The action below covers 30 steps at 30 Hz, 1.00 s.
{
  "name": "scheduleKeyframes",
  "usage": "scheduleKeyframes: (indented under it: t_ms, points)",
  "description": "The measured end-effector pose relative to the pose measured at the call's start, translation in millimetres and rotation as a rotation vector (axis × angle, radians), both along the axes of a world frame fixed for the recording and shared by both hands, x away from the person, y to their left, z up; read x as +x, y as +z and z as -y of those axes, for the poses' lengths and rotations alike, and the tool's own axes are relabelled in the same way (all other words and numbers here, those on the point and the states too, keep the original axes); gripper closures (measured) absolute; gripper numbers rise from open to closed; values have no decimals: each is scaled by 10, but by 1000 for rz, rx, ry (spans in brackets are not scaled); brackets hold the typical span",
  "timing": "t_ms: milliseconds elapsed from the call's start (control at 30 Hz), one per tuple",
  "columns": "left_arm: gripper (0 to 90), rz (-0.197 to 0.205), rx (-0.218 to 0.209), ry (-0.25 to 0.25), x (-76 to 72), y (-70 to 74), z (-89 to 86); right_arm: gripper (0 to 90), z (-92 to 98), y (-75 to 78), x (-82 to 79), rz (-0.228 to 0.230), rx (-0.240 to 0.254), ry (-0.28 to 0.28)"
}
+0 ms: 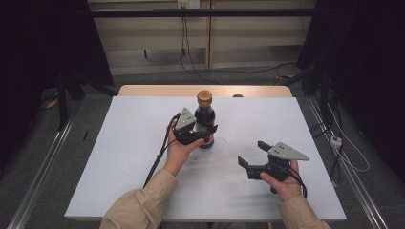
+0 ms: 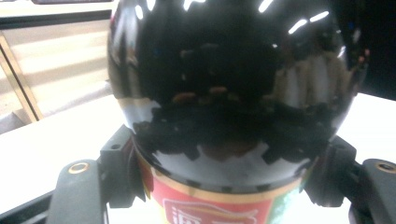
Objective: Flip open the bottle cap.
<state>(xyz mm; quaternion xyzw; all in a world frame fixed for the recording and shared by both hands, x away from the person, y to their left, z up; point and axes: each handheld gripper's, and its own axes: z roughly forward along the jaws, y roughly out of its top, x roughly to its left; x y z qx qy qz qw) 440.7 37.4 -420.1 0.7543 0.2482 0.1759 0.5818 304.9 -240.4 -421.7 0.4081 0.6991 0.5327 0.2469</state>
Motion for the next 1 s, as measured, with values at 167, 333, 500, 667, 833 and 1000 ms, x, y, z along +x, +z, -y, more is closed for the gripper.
scheduleKeyframes:
  t_ms: [167, 333, 500, 667, 833, 1000]
  points:
    - [252, -10, 20, -4, -13, 5, -19, 43, -29, 47, 62, 3, 8, -3]
    - [221, -73, 18, -7, 1, -26, -33, 43, -48, 108, 136, -4, 18, -7]
    - [218, -66, 10, 5, -19, 6, -23, 49, -57, 166, 209, -26, 33, -24]
    - [222, -69, 23, 4, -26, 9, -43, 61, -89, 253, 266, -18, 19, -23]
    - [222, -60, 40, 2, -39, 10, -48, 71, -124, 316, 311, -11, 18, -19]
    - [227, -54, 32, 7, -42, -1, -47, 86, -152, 348, 367, -21, 16, -28]
